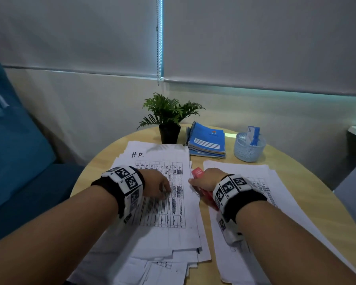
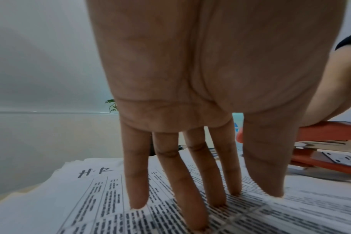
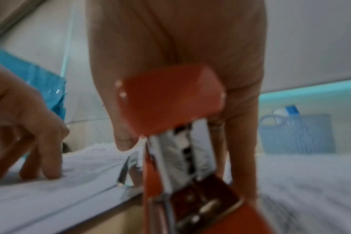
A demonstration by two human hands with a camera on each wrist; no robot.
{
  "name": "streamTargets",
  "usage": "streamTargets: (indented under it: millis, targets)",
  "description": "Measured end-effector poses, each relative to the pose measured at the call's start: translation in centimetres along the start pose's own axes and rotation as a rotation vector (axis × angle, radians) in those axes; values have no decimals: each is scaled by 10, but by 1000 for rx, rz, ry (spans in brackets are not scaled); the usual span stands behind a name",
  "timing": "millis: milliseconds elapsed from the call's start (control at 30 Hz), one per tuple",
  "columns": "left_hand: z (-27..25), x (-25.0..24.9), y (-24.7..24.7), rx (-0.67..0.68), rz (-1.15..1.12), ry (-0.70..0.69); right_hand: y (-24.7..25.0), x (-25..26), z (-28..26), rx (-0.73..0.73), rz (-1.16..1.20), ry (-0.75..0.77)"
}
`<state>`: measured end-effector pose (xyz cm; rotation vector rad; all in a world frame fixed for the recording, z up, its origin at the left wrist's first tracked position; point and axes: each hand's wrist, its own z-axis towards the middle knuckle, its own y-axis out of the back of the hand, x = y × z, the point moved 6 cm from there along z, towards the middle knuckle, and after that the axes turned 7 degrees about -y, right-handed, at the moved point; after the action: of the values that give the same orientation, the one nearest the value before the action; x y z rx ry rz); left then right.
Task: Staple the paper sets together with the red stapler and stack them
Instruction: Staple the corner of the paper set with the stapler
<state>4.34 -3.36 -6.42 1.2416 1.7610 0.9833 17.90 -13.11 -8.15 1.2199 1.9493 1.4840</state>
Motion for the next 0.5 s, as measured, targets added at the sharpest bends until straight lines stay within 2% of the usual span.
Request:
streamTargets:
  millis: [200,367,500]
  targets:
    - [22,25,14,-83,-137,20,6,4,-6,10,-163,-1]
    - [42,73,38,-148,14,217,4,10,-12,-34,-278,76]
    - [55,107,39,-184,40,349,0,7,3,-19,-200,11]
